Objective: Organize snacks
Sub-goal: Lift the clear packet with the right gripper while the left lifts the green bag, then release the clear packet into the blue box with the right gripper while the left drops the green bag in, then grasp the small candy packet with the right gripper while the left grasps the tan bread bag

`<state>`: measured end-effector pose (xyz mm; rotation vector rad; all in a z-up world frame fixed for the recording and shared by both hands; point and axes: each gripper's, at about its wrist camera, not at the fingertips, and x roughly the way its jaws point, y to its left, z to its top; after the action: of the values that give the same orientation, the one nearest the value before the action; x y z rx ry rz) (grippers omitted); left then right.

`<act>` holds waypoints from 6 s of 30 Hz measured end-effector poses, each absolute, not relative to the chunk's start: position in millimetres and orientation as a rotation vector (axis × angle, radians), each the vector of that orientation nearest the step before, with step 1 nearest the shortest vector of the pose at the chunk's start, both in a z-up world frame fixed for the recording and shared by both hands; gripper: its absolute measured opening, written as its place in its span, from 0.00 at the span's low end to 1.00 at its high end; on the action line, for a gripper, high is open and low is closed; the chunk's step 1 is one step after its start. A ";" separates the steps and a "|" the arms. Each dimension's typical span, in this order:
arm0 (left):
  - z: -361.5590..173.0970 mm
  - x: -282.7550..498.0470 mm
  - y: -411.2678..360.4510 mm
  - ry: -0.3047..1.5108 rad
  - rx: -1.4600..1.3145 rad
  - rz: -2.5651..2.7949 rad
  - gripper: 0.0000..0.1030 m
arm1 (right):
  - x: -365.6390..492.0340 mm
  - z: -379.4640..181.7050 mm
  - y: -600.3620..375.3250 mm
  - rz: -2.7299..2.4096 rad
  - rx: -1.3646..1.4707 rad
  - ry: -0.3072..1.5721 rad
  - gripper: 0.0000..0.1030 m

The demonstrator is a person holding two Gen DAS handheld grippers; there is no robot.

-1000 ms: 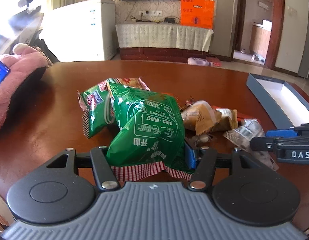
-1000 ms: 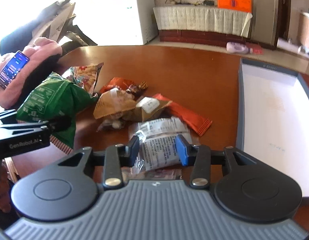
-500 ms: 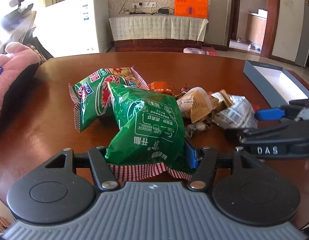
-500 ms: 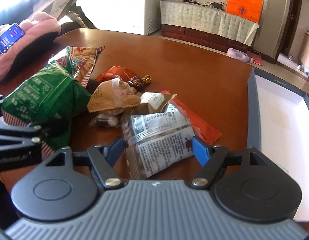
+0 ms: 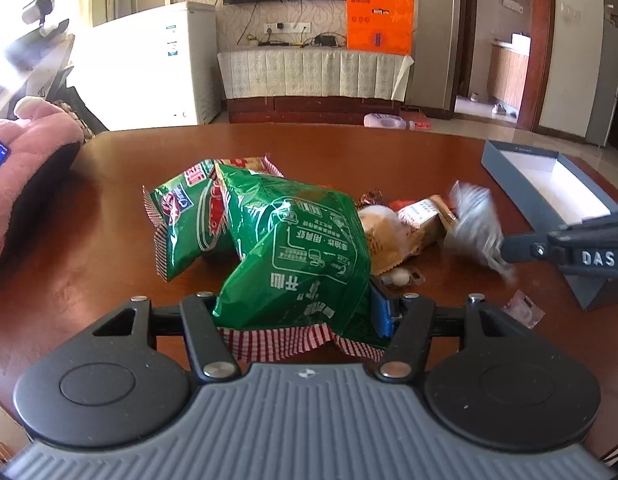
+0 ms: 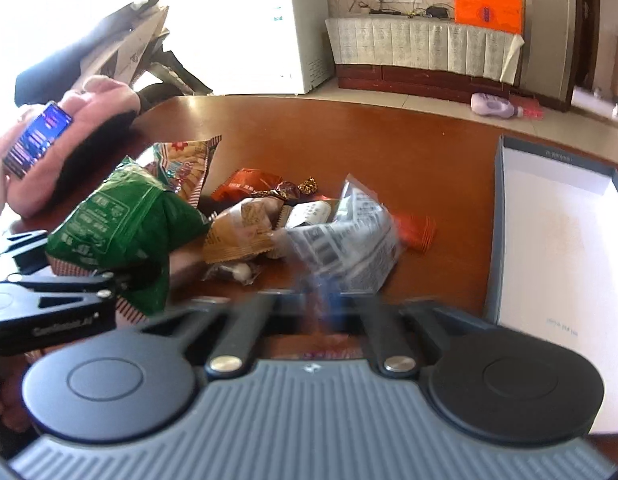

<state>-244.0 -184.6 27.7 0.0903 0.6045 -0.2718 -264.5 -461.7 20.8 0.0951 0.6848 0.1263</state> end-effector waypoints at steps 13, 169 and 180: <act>30.2 -246.4 -188.9 0.611 0.087 -0.293 0.63 | -244.4 8.3 -493.0 -0.118 0.474 0.676 0.76; 65.2 -261.0 -229.2 0.520 0.066 -0.313 0.99 | -302.9 23.6 -466.6 0.291 -0.234 0.624 0.68; 47.1 -243.3 -198.9 0.568 0.063 -0.294 0.99 | -251.8 -14.6 -411.7 0.338 -0.501 0.688 0.67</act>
<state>-243.3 -198.9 47.1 0.0634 0.5680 -0.2936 -251.8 -411.7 -14.6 -0.5013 0.6880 0.3376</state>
